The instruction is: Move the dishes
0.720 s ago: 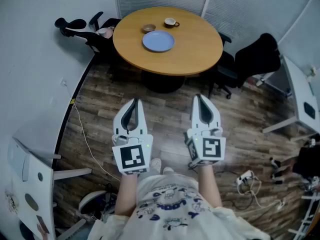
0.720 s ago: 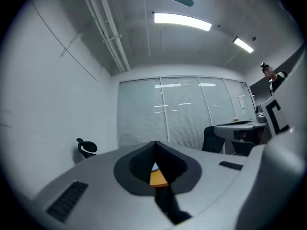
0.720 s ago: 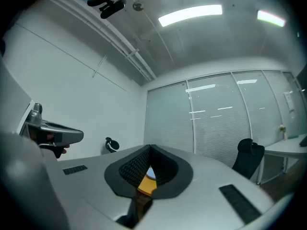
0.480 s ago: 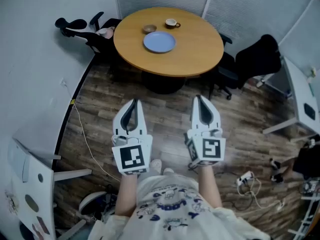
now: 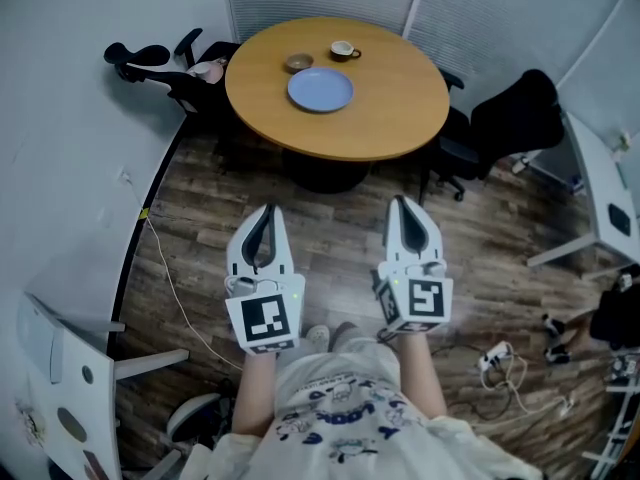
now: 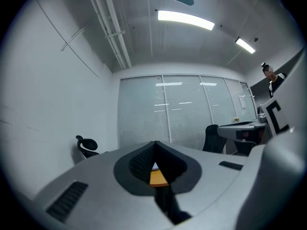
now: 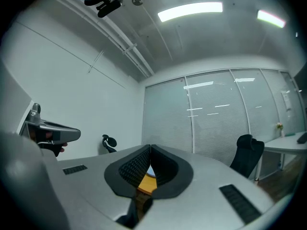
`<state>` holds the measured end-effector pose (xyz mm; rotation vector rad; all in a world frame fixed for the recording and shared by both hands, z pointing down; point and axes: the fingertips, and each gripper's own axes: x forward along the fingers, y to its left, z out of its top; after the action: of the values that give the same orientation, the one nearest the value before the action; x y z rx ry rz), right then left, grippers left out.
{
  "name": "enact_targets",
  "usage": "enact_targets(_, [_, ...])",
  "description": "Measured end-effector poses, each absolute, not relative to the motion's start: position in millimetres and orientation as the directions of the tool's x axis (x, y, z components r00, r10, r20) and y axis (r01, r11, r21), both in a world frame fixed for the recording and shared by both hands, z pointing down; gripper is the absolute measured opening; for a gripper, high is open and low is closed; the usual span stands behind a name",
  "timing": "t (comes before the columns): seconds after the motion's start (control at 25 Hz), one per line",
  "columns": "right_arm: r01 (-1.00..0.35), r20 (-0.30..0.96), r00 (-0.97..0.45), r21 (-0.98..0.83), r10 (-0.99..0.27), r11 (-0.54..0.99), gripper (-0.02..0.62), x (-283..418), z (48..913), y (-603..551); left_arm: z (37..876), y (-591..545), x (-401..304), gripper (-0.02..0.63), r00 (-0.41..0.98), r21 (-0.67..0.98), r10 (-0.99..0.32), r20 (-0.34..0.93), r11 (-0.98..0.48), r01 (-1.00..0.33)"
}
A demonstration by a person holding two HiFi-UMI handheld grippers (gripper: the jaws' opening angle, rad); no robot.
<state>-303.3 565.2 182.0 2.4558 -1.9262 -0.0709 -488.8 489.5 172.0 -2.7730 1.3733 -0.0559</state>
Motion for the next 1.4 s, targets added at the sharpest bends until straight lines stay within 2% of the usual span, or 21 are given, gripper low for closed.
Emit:
enact_targets(0.12, [-0.966,0.022,0.258,0.042,-0.966,-0.257,0.005,-302,190,557,177,477,-490,0.002,0.607,-0.054,-0.794,0.026,-0.608,-0.792])
enact_targets(0.68, [-0.983,0.028,0.184,-0.010,-0.983,-0.184,0.005,-260,219,459,200,392,-456,0.002,0.567,-0.056,-0.820,0.076,-0.571,-0.819])
enact_targets(1.4, [-0.994,0.048,0.106,-0.021,-0.993,-0.107,0.005,-126,215,266,193,217,-326,0.002,0.510,-0.069,-0.856,0.083,-0.515,-0.854])
